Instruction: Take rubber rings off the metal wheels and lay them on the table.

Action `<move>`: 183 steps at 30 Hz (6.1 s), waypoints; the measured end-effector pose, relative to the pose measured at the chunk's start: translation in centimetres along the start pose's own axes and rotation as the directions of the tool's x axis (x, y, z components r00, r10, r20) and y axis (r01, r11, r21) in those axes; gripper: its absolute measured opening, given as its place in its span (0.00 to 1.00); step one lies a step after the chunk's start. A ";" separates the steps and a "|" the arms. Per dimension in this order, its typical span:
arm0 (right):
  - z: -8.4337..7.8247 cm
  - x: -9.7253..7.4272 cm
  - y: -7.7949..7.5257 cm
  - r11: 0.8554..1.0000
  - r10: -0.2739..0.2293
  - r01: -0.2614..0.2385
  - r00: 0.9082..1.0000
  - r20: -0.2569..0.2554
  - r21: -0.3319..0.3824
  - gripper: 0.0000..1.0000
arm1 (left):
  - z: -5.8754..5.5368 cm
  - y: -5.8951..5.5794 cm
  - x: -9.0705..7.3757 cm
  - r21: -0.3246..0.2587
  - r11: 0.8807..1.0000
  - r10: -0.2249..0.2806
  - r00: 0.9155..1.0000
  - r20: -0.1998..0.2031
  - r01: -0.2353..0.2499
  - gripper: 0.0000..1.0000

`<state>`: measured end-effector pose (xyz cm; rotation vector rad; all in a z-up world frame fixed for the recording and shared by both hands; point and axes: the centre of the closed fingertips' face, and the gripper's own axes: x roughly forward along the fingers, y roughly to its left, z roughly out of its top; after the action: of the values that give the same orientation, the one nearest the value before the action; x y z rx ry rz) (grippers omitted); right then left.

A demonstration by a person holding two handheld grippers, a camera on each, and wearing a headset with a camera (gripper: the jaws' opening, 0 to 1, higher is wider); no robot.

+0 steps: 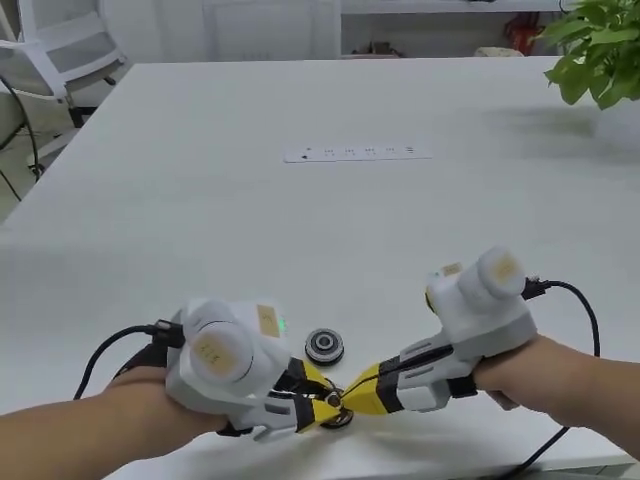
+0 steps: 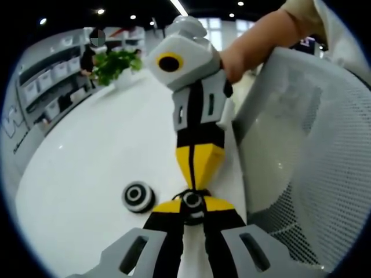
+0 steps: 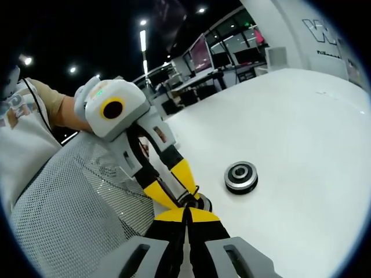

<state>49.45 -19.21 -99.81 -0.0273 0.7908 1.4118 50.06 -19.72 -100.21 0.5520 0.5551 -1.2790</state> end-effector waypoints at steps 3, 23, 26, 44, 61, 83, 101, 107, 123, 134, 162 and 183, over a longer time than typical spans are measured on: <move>0.1 -0.1 -0.3 1.000 -0.009 0.009 1.000 0.001 -0.004 0.00 | 0.0 0.0 0.0 -0.005 1.000 0.001 1.000 0.002 -0.001 0.12; 0.9 -1.0 -0.3 1.000 0.004 -0.004 1.000 0.026 0.010 0.00 | 1.0 -0.4 -1.6 0.013 0.999 -0.046 0.998 0.036 0.045 0.21; 1.1 -1.1 -0.2 1.000 0.007 -0.008 0.999 0.035 0.014 0.00 | 1.2 -0.5 -2.2 0.007 0.999 -0.053 0.997 0.047 0.053 0.23; 2.6 -0.9 0.8 1.000 0.030 -0.030 0.998 0.048 -0.002 0.00 | 1.7 0.6 -6.3 -0.090 0.996 0.009 0.989 0.150 0.005 0.47; 5.0 1.4 0.9 0.998 0.040 -0.038 0.998 0.039 -0.043 0.00 | 0.0 1.5 -9.7 -0.169 0.983 0.104 0.978 0.179 -0.074 0.58; 4.5 5.3 0.0 0.996 -0.015 0.012 0.999 -0.032 -0.083 0.00 | -2.7 2.4 -11.6 -0.264 0.953 0.199 0.965 0.169 -0.150 0.61; 4.6 4.6 -0.9 0.990 -0.071 0.067 0.997 -0.026 -0.122 0.16 | -2.5 2.2 -11.4 -0.263 0.954 0.192 0.967 0.166 -0.144 0.60; 5.0 3.5 -0.7 0.990 -0.070 0.070 0.998 -0.002 -0.123 0.21 | -2.1 2.2 -11.3 -0.252 0.958 0.182 0.969 0.168 -0.136 0.60; 5.2 0.1 -0.7 0.987 -0.080 0.085 0.996 0.041 -0.138 0.26 | 0.1 2.6 -9.6 -0.205 0.975 0.121 0.978 0.171 -0.085 0.58; 3.2 -1.2 -0.8 0.986 -0.084 0.086 0.996 0.021 -0.139 0.27 | 1.5 2.1 -7.4 -0.172 0.985 0.055 0.984 0.171 -0.025 0.57; -1.2 -0.5 -0.9 0.971 -0.089 0.065 0.991 -0.096 -0.232 0.27 | 0.9 -0.1 -2.3 -0.092 0.990 -0.101 0.993 0.062 0.106 0.41; -1.5 -0.2 -1.1 0.972 -0.088 0.064 0.991 -0.097 -0.224 0.26 | 0.2 -0.3 -0.2 -0.064 0.992 -0.107 0.994 0.019 0.108 0.21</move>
<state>49.69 -20.27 -101.31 -0.3039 0.7094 1.4278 49.76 -19.79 -100.00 0.4629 0.6186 -1.3615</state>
